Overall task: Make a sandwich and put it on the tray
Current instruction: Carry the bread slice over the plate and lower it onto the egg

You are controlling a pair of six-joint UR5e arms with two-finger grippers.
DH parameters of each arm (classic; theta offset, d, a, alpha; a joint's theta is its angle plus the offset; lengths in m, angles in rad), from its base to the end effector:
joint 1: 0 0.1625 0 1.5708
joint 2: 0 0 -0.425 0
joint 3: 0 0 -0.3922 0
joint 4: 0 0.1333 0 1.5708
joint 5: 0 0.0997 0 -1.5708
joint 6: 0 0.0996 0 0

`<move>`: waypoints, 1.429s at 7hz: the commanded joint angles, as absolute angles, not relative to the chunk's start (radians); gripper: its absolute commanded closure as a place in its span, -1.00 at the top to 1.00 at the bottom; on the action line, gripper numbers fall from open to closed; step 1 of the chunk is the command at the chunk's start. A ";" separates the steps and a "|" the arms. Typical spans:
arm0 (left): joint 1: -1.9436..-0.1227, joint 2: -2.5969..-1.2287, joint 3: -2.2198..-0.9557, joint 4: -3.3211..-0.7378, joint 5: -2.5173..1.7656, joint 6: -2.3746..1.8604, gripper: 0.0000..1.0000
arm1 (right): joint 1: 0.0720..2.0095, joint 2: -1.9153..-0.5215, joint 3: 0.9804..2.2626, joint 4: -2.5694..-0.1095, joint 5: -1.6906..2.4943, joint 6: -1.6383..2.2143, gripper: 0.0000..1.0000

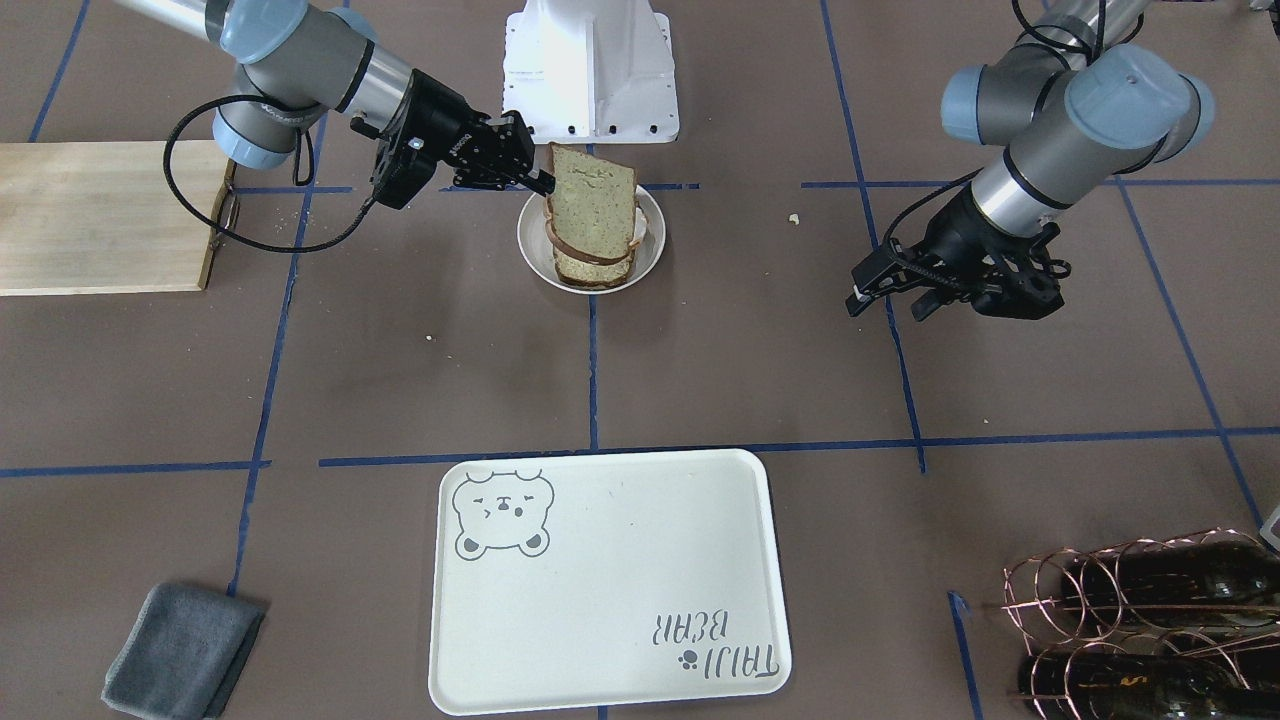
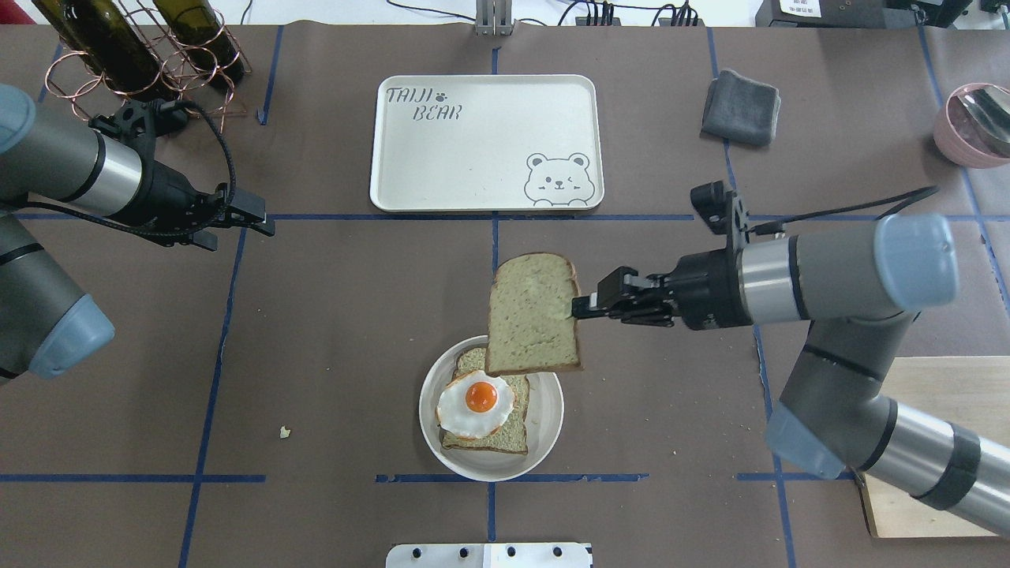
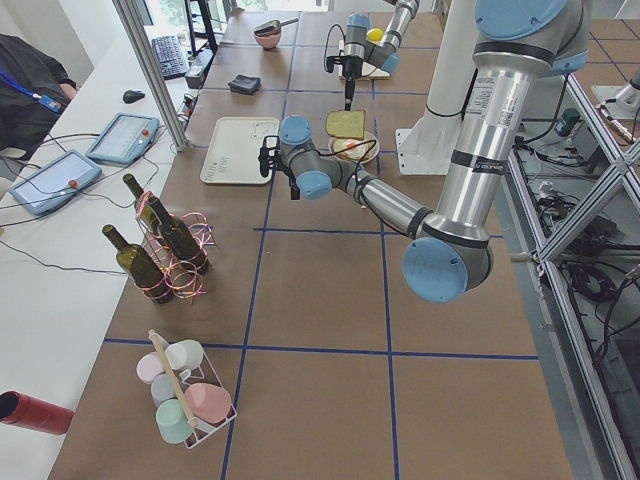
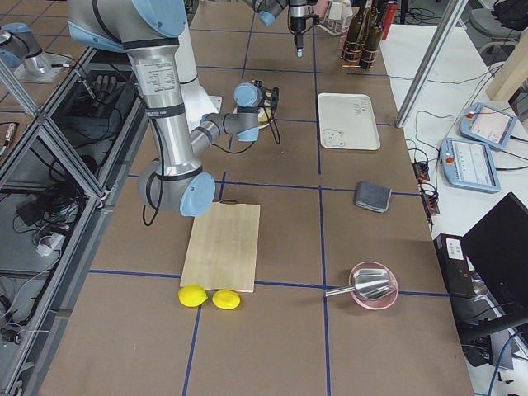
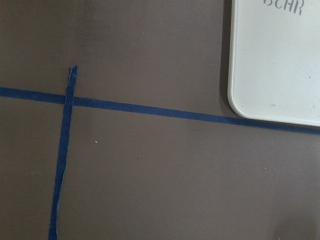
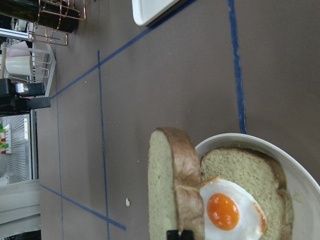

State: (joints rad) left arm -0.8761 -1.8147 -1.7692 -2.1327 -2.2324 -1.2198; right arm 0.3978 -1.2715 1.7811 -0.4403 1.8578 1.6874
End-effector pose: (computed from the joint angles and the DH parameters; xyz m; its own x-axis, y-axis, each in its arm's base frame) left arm 0.3139 -0.4894 0.3651 0.4170 -0.0766 -0.9057 0.1394 0.9900 -0.0196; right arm -0.4719 -0.3123 0.2712 -0.0763 0.0889 0.9931 -0.1030 0.9900 -0.0966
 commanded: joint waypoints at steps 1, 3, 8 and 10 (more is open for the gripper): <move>-0.876 -1.815 -1.769 -2.144 -2.233 -1.229 1.00 | 0.344 -1.267 1.769 -0.483 1.798 1.678 -1.00; -0.876 -1.815 -1.770 -2.152 -2.233 -1.229 1.00 | 0.327 -1.270 1.764 -0.489 1.787 1.678 -1.00; -0.876 -1.816 -1.770 -2.154 -2.233 -1.250 1.00 | 0.336 -1.272 1.744 -0.492 1.787 1.677 0.99; -0.873 -1.818 -1.772 -2.154 -2.233 -1.253 1.00 | 0.368 -1.273 1.747 -0.497 1.801 1.672 1.00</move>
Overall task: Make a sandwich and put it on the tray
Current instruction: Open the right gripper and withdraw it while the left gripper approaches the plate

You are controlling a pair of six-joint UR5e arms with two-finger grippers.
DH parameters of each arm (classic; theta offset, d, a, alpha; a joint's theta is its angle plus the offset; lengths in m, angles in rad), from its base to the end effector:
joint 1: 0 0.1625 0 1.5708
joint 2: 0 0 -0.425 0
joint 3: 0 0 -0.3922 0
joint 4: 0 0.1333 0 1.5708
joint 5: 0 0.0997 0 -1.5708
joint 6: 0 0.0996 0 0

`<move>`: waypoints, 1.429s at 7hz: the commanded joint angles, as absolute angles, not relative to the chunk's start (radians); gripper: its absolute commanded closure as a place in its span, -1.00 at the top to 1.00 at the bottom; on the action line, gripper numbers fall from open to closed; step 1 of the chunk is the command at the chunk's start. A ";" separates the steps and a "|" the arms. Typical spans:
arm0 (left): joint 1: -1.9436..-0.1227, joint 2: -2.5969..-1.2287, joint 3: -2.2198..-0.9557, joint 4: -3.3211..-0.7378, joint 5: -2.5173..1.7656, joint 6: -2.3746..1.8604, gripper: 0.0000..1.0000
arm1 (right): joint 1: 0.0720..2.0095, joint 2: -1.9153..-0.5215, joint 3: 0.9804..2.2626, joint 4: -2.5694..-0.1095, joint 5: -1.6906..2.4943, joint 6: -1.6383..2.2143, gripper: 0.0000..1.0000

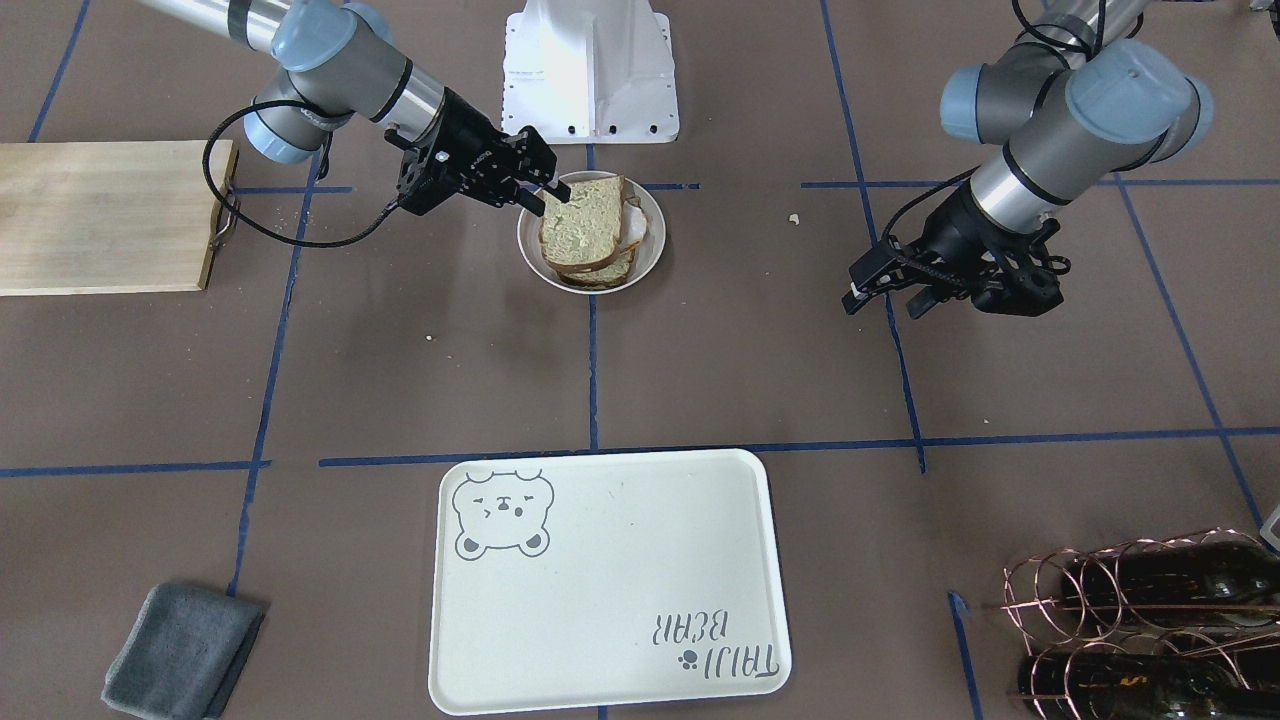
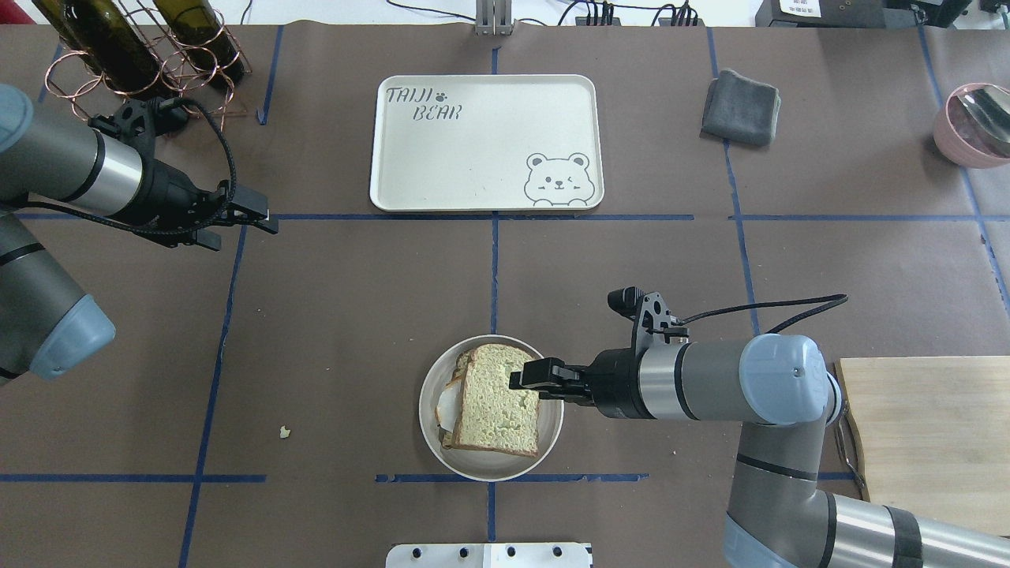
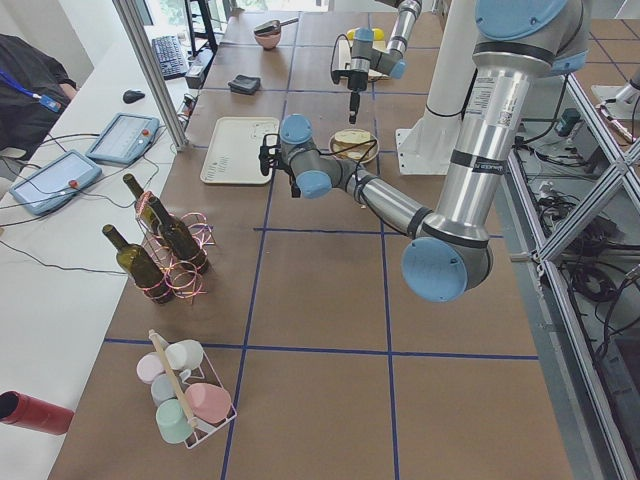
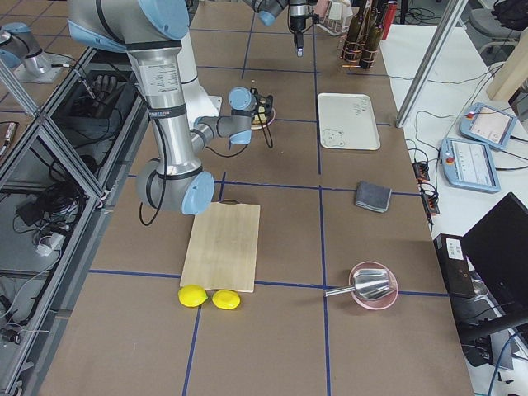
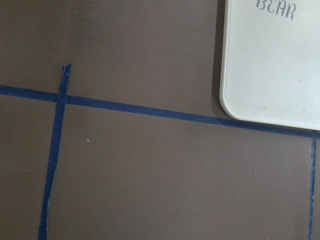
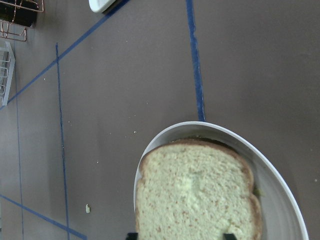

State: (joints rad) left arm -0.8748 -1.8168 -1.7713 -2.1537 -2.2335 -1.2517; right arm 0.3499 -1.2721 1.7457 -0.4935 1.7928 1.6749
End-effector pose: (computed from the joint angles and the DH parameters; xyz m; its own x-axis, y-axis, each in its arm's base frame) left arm 0.3140 -0.4881 0.3604 0.3975 -0.0900 -0.9132 0.1498 0.9882 -0.0322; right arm -0.5003 -0.3011 0.2921 0.0053 0.1098 0.9939 -0.1288 0.9857 -0.1082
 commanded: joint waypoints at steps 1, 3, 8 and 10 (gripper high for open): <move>-0.864 -1.833 -1.772 -2.152 -2.233 -1.271 1.00 | 0.423 -1.275 1.765 -0.585 1.822 1.671 1.00; -0.792 -1.870 -1.787 -2.146 -2.214 -1.372 1.00 | 0.504 -1.273 1.875 -0.911 1.885 1.558 1.00; -0.458 -1.982 -1.855 -1.866 -1.868 -1.511 0.71 | 0.651 -1.227 2.037 -1.568 2.001 1.145 1.00; -0.404 -1.996 -1.853 -1.865 -1.864 -1.542 0.33 | 0.718 -1.278 2.036 -1.566 2.054 1.048 1.00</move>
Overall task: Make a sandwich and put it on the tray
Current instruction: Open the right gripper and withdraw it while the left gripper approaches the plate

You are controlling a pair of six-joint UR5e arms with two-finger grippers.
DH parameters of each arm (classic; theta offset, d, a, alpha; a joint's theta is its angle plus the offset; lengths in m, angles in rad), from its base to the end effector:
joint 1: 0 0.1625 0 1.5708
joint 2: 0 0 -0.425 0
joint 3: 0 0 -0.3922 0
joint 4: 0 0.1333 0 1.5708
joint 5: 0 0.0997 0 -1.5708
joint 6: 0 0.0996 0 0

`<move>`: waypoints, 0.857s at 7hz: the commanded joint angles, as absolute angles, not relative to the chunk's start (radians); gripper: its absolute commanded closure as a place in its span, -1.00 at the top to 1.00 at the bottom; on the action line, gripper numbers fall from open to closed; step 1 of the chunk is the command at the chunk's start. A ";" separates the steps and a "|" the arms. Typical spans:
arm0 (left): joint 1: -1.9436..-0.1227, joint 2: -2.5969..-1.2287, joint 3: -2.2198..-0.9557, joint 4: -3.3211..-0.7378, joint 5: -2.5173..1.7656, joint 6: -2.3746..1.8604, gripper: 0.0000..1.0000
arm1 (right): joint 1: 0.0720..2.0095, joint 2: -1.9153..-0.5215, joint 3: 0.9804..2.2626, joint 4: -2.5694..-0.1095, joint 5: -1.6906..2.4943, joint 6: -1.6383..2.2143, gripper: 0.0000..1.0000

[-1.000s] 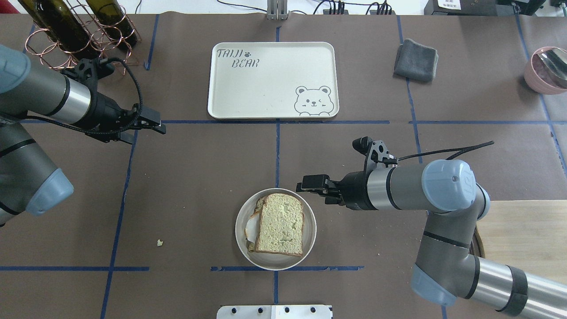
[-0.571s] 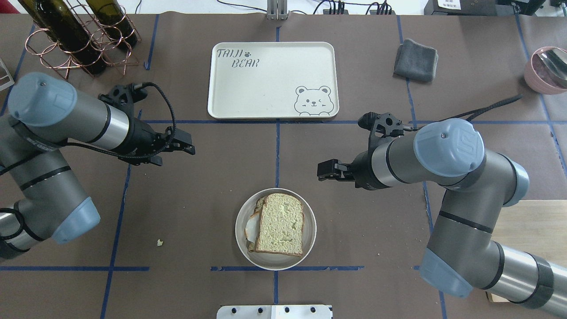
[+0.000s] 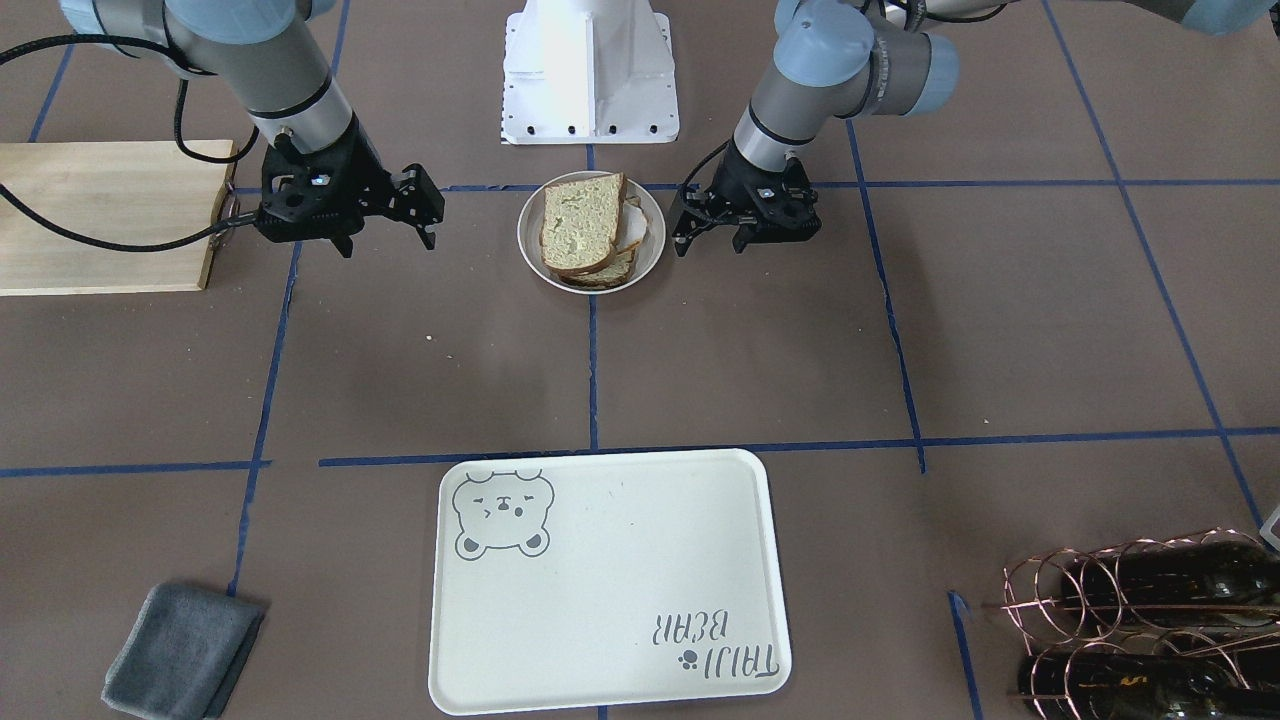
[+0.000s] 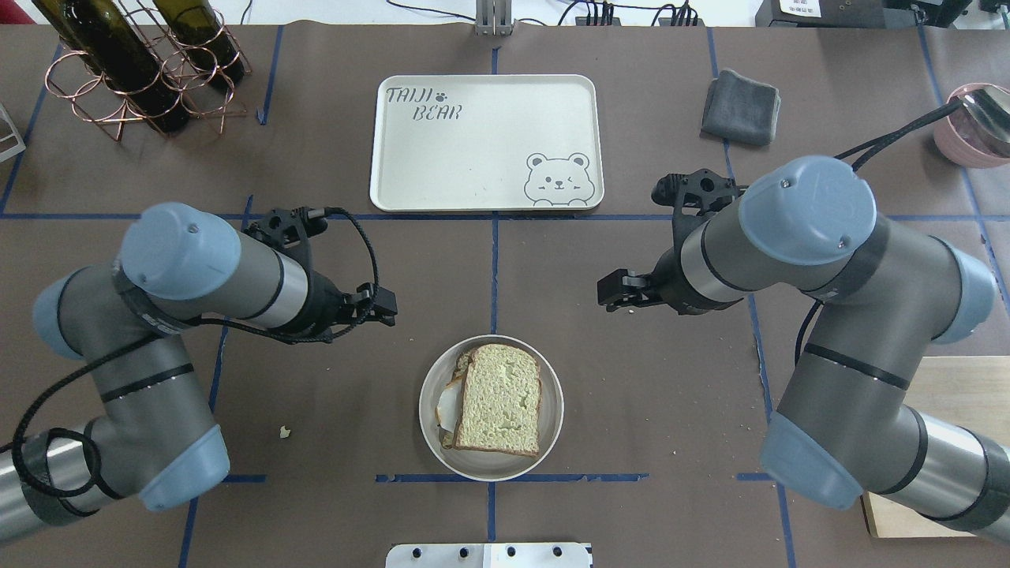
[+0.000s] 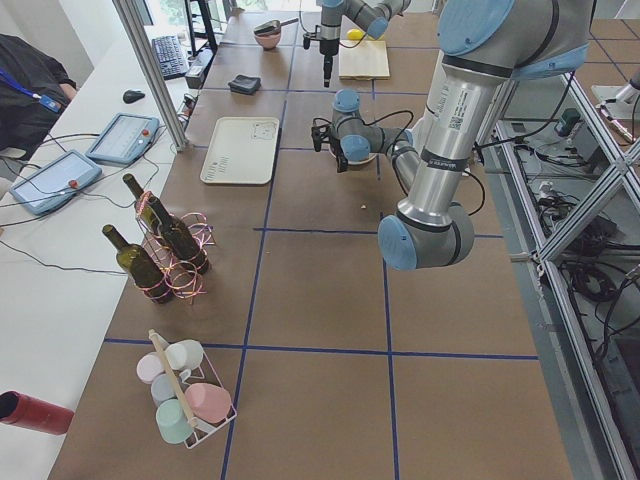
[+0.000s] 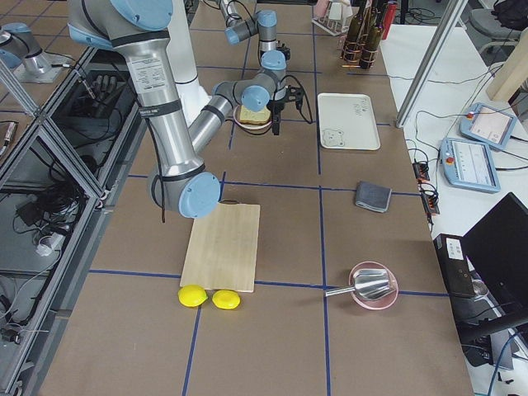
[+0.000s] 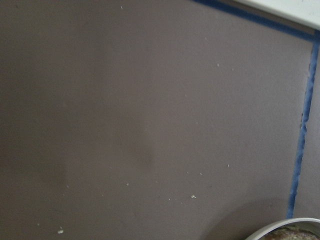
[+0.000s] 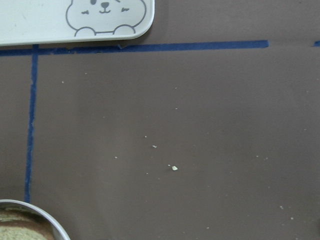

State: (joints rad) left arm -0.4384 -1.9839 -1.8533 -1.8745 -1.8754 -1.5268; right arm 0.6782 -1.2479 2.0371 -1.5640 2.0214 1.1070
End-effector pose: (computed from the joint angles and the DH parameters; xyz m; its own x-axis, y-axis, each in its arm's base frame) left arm 0.5044 -0.3507 0.2679 0.4970 -0.1867 -0.8474 0.1548 0.9800 -0.1251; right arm -0.3679 -0.4119 0.2786 0.6315 -0.0084 0.7754 -0.0447 0.9979 0.0472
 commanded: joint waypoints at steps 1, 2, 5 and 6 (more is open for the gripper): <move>-0.388 -1.996 -1.853 -1.865 -1.862 -1.542 0.18 | 0.744 -1.298 2.036 -1.566 2.072 1.011 1.00; -0.374 -1.997 -1.850 -1.864 -1.862 -1.542 0.11 | 0.767 -1.307 2.033 -1.568 2.077 0.967 1.00; -0.332 -2.012 -1.832 -1.865 -1.856 -1.551 0.05 | 0.788 -1.315 2.023 -1.566 2.106 0.937 1.00; -0.321 -2.022 -1.821 -1.865 -1.833 -1.563 0.03 | 0.793 -1.315 2.022 -1.566 2.106 0.936 1.00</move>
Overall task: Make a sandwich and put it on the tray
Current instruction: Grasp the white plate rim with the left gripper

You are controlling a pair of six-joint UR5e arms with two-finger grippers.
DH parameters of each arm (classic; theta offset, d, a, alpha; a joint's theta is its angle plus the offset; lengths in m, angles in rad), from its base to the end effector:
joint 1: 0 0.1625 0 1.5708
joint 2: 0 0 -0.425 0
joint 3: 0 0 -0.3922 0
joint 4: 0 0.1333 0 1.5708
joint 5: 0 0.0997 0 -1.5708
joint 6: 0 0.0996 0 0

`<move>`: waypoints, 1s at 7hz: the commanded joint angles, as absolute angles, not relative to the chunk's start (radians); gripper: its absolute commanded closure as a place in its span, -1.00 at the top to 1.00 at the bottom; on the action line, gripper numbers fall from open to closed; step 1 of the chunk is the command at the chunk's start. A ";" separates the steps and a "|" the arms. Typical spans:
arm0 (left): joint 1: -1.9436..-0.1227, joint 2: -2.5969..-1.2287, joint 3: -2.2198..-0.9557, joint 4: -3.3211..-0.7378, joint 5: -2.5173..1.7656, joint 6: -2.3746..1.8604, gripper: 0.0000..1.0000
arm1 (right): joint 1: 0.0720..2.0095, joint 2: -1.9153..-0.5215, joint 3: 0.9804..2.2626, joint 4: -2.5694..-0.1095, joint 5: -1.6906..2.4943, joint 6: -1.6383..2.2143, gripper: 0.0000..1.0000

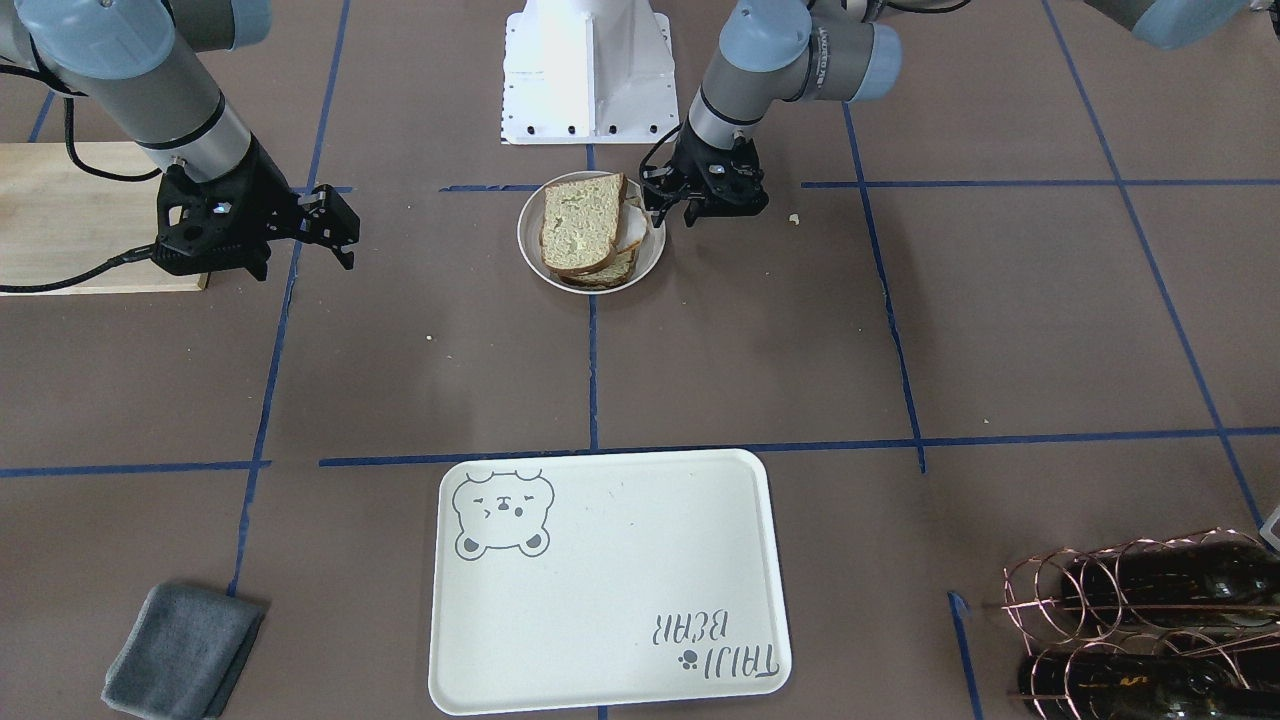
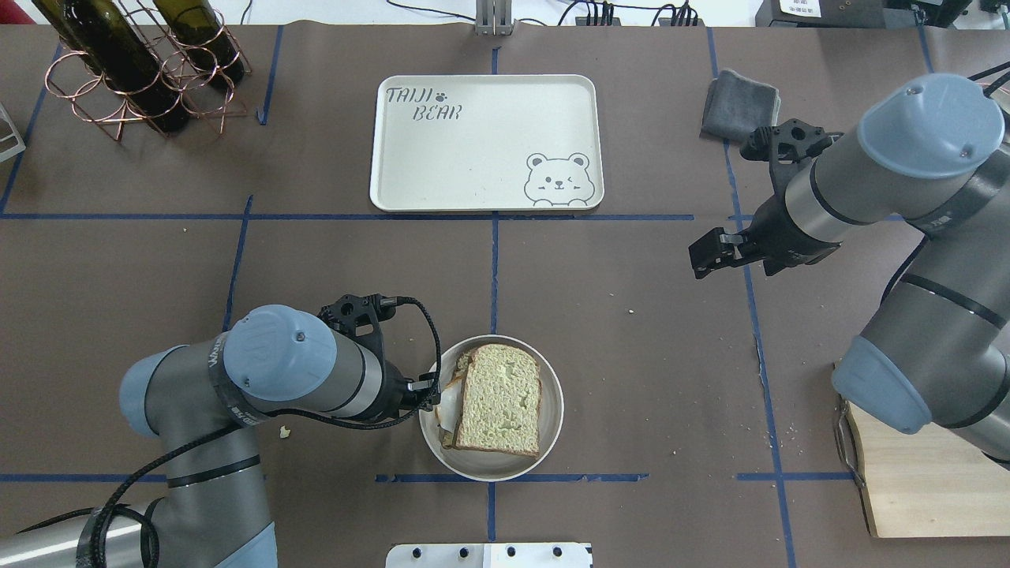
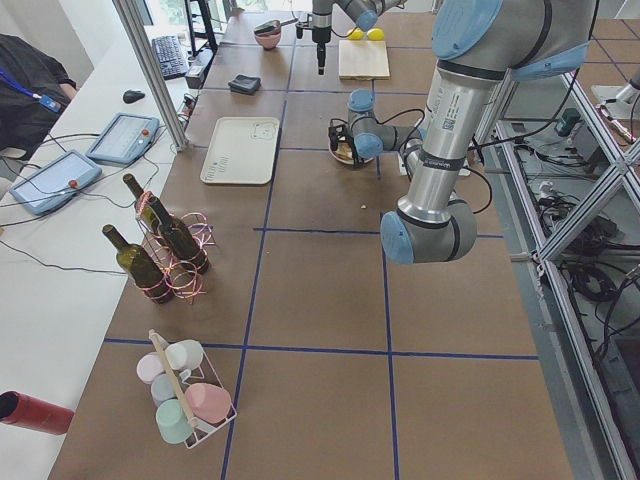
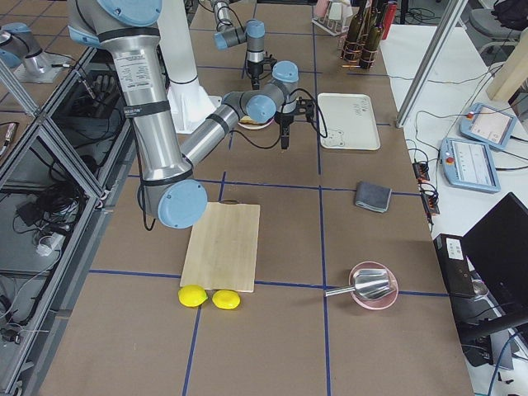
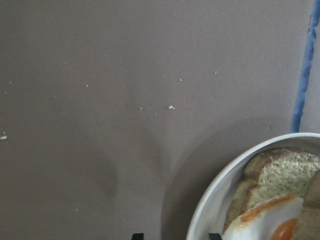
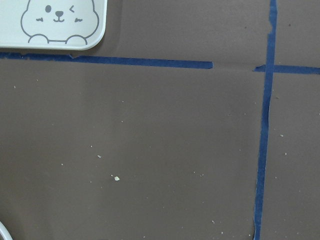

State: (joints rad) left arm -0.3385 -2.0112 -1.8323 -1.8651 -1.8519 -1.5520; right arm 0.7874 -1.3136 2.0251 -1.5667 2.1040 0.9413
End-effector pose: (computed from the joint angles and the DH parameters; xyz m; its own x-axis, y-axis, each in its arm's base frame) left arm 0.5452 -0.3040 0.2620 0.5144 -0.1620 -0.8421 0.0897 0.9868 -0.1350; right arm -0.3201 -0.4386 0.3167 0.6512 -0.0647 0.7562 0.0106 0.9970 0.0762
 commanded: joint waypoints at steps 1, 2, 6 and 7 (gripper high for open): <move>-0.319 -2.029 -1.815 -1.865 -1.833 -1.565 -0.02 | 0.796 -1.318 2.022 -1.566 2.108 0.936 1.00; -0.311 -2.029 -1.810 -1.865 -1.833 -1.568 -0.07 | 0.796 -1.321 2.022 -1.565 2.108 0.936 1.00; -0.310 -2.034 -1.793 -1.867 -1.832 -1.566 -0.11 | 0.796 -1.322 2.023 -1.565 2.108 0.936 1.00; -0.310 -2.033 -1.793 -1.867 -1.832 -1.566 -0.11 | 0.796 -1.322 2.023 -1.565 2.108 0.936 1.00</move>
State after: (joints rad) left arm -0.3100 -2.0331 -1.7938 -1.8668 -1.8316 -1.5662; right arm 0.7961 -1.3222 2.0232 -1.5647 2.1077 0.9357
